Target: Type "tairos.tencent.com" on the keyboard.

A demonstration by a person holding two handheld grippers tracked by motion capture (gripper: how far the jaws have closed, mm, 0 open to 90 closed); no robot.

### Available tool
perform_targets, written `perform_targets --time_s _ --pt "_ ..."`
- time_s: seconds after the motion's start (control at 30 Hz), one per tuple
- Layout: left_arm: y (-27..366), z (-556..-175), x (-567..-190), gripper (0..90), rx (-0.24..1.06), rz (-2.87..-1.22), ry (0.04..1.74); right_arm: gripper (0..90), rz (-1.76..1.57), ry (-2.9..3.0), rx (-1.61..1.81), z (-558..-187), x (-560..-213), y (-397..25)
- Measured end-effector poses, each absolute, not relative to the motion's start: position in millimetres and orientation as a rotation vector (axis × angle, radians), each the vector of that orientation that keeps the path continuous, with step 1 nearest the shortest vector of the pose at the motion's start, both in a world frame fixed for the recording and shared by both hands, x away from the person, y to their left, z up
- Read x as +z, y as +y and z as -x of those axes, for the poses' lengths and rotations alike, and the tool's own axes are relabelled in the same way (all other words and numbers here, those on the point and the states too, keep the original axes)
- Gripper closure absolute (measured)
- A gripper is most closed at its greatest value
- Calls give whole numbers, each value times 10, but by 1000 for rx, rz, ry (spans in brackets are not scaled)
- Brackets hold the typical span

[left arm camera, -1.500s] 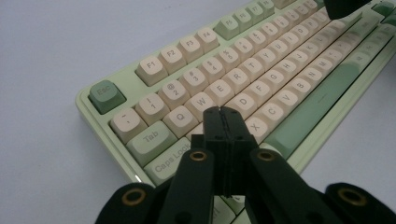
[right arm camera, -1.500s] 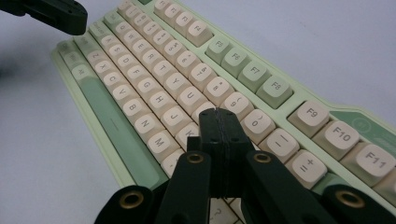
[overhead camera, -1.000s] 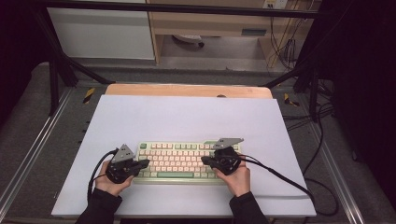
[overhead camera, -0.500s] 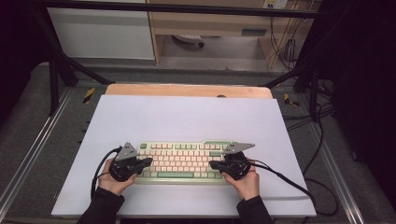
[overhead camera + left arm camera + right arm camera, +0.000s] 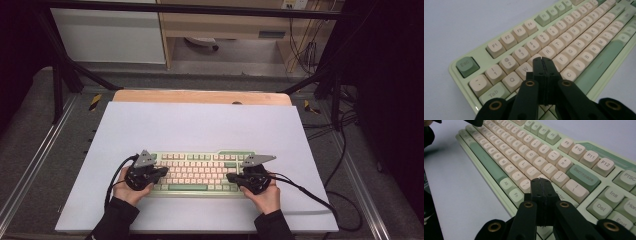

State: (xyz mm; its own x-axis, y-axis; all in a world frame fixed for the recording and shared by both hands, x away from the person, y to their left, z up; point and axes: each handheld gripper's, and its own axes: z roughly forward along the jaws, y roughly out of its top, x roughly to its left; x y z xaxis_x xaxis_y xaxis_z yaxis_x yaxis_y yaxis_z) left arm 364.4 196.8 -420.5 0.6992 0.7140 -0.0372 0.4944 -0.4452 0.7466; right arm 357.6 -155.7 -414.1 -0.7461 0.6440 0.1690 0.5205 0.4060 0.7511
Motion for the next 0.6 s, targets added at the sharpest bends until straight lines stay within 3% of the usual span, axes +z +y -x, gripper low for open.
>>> perform_targets --time_s 0.6 --pt "1952 -3663 -4293 898 369 -2140 911 900 -1045 2509 1266 -3571 -4150 -1551"
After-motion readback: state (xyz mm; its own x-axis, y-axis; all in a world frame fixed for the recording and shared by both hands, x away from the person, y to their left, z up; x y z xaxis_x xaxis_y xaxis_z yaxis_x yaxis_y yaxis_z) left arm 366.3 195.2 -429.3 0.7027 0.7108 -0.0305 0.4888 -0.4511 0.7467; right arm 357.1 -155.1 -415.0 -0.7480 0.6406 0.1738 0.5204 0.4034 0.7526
